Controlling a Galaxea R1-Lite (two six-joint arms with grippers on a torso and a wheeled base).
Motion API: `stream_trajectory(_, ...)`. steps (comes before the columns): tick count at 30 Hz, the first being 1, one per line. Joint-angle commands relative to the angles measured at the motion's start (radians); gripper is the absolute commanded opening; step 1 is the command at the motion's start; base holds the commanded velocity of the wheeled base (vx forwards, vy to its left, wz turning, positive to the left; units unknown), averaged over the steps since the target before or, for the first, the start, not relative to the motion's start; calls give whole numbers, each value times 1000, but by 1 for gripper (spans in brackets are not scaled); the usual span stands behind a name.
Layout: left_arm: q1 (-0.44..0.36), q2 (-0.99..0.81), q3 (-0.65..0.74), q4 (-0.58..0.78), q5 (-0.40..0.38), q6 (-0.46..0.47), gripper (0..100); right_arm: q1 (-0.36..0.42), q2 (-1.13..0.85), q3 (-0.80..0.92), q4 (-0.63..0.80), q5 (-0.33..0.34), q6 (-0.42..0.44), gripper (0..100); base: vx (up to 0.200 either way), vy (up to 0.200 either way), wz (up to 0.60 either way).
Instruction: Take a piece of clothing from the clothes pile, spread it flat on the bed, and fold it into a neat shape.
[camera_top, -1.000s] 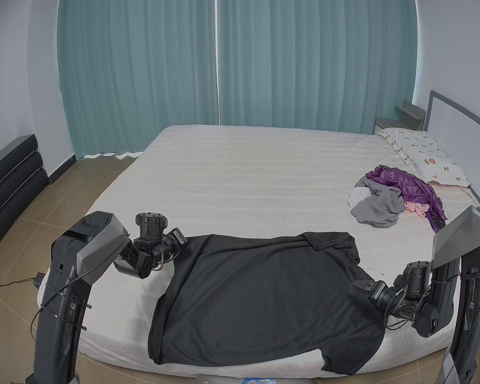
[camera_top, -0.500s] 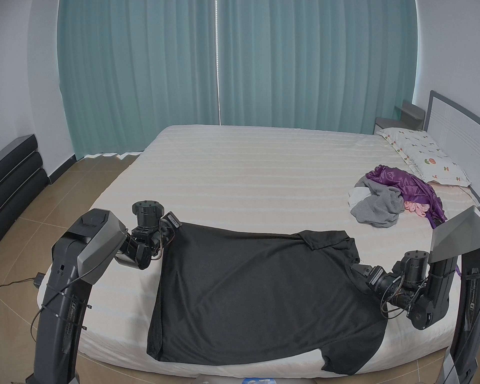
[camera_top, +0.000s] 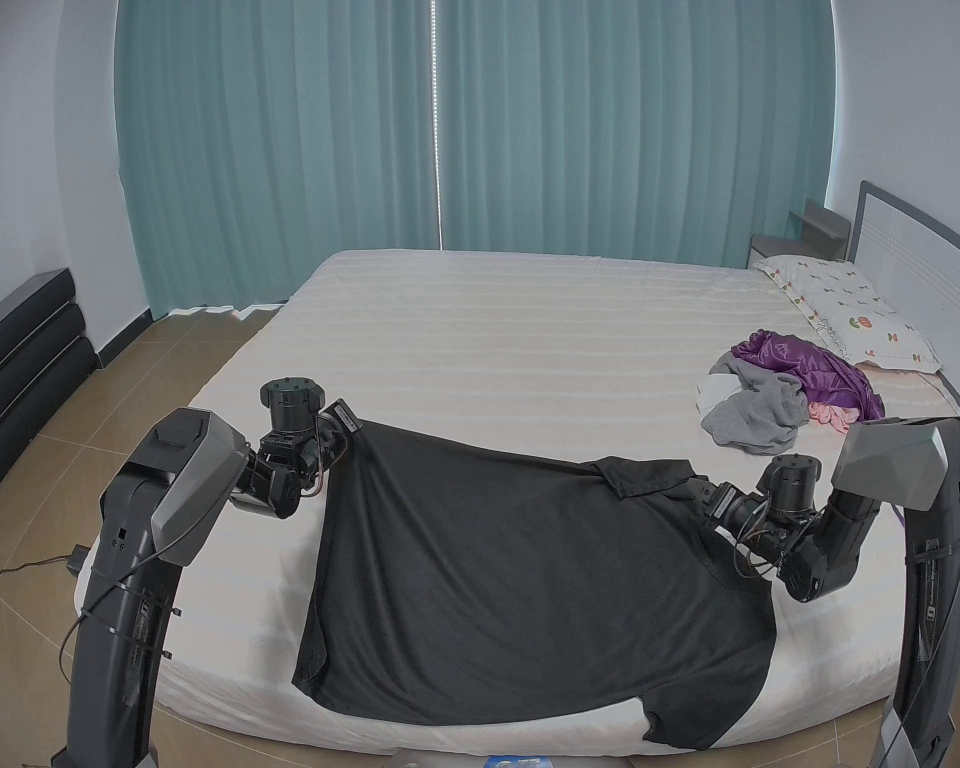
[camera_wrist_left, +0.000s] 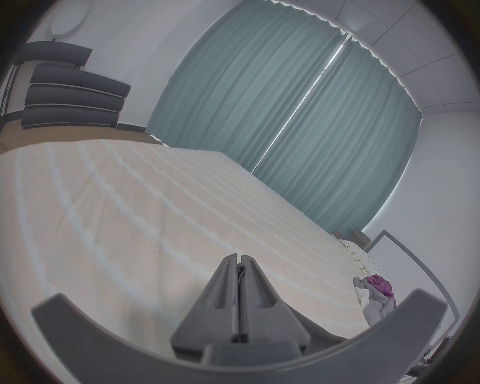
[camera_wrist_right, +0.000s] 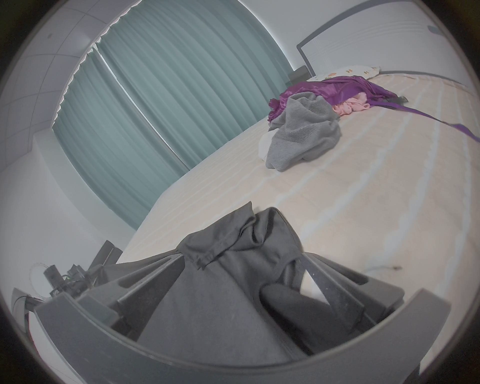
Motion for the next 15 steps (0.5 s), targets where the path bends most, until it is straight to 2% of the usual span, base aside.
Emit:
stream_trajectory(1, 31, -15, -67, 6, 1, 27, 0, 10, 68, -165, 126, -23, -29, 100, 0, 0, 0)
stream_trajectory(6, 70, -2, -106, 62, 0, 77, 0, 10, 85, -271, 197, -23, -37, 100, 0, 0, 0)
stream_trajectory(10, 76, 17, -131, 69, 1, 76, 0, 20, 114, -354, 273, -27, -34, 100, 0, 0, 0)
stream_trajectory(15, 76, 21, -131, 67, 1, 77, 0, 41, 139, -423, 289, -44, -40, 100, 0, 0, 0)
